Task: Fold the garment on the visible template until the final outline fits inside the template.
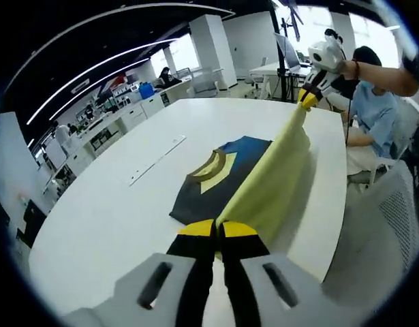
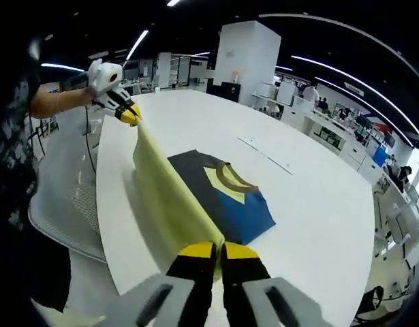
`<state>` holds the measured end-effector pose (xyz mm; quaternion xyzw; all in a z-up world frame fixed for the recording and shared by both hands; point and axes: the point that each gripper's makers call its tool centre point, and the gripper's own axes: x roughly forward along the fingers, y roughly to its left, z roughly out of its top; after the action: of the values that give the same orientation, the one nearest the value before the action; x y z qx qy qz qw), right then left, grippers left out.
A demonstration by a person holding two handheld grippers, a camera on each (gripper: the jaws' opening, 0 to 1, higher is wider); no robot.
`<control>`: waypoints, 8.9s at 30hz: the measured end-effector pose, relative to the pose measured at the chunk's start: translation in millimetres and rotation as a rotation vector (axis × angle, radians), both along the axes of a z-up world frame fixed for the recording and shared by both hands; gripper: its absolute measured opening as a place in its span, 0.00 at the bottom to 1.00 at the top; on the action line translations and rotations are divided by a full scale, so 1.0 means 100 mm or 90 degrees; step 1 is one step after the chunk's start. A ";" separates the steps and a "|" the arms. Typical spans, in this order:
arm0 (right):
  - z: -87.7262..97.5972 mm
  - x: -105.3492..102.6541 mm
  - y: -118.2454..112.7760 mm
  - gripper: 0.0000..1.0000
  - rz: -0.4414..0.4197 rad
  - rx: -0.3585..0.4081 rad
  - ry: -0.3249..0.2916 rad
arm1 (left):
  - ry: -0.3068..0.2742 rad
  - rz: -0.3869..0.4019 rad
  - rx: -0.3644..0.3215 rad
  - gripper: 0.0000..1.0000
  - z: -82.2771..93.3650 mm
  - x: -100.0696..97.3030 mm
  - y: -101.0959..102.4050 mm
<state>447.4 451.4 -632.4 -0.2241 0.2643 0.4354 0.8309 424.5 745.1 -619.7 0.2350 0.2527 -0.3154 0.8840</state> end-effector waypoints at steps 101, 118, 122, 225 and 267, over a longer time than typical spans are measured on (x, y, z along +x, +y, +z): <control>-1.32 1.80 0.14 0.21 -0.082 -0.139 0.055 | 0.090 0.110 0.017 0.20 -1.35 1.66 0.35; -1.30 1.95 0.01 0.20 -0.113 -0.159 -0.019 | 0.005 0.097 0.109 0.13 -1.36 1.77 0.49; -1.32 2.06 -0.04 0.19 -0.168 -0.129 -0.014 | -0.008 0.152 0.077 0.09 -1.32 1.91 0.58; -1.24 0.21 -0.16 0.00 -0.261 0.140 0.274 | 0.233 0.221 -0.240 0.00 -1.44 0.21 0.38; -1.22 0.10 -0.16 0.06 -0.231 0.121 0.250 | 0.222 0.222 -0.226 0.09 -1.39 -0.07 0.49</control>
<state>457.5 434.9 -754.3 -0.0054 0.4141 0.3374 0.8454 417.9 794.3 -758.3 -0.0279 0.3780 -0.2336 0.8954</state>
